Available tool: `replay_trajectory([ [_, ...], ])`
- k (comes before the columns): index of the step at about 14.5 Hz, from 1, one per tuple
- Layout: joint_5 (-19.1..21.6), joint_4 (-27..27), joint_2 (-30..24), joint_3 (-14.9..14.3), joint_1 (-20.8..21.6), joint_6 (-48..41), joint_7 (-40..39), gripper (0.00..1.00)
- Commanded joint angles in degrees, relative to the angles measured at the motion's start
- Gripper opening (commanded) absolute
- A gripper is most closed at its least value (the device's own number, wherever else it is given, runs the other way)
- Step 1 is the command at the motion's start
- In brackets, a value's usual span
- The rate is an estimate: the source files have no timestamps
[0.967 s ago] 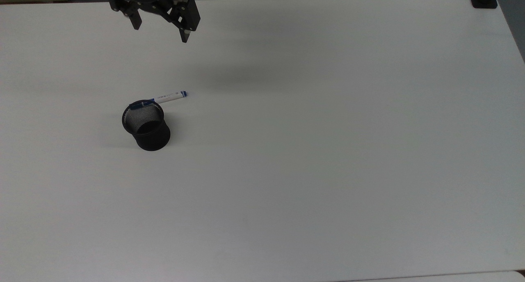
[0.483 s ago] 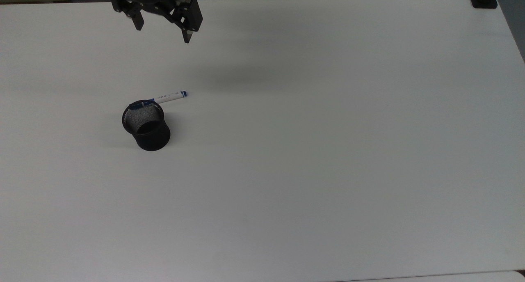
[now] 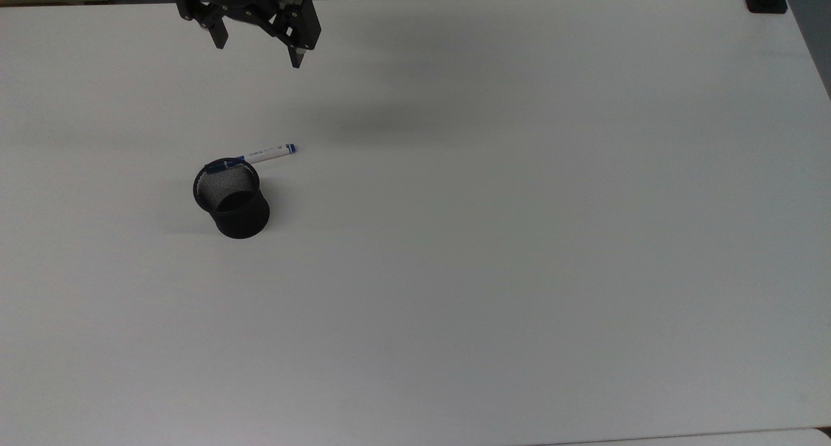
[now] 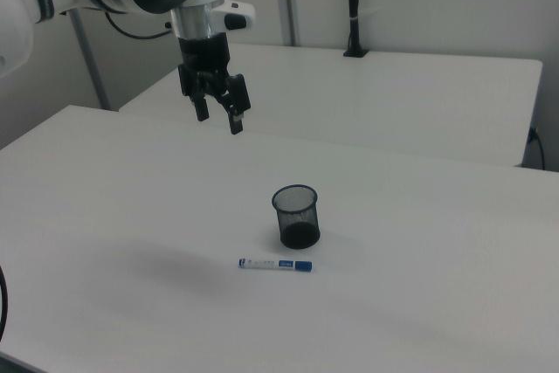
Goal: Insert the marker
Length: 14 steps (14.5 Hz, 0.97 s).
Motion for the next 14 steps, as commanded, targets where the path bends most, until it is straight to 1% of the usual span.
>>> replay_trajectory([
  [1, 1.0, -2.1, -0.9, -0.2, 0.3, -0.7, -0.8, 1.00],
  [4, 0.9, -3.7, -1.0, -0.2, 0.0, -0.7, 0.5, 1.00],
  [7, 0.7, -4.8, -1.0, -0.8, -0.4, -0.3, 1.0, 1.00],
  [9, 0.3, -6.5, -0.9, -0.9, -2.2, 0.4, 1.0, 0.98],
  [11, 0.4, -8.6, -1.0, -0.9, -3.0, 2.5, 1.9, 0.97],
  [14, 0.4, -14.3, -1.4, -0.9, -3.2, 7.9, 9.2, 0.96],
])
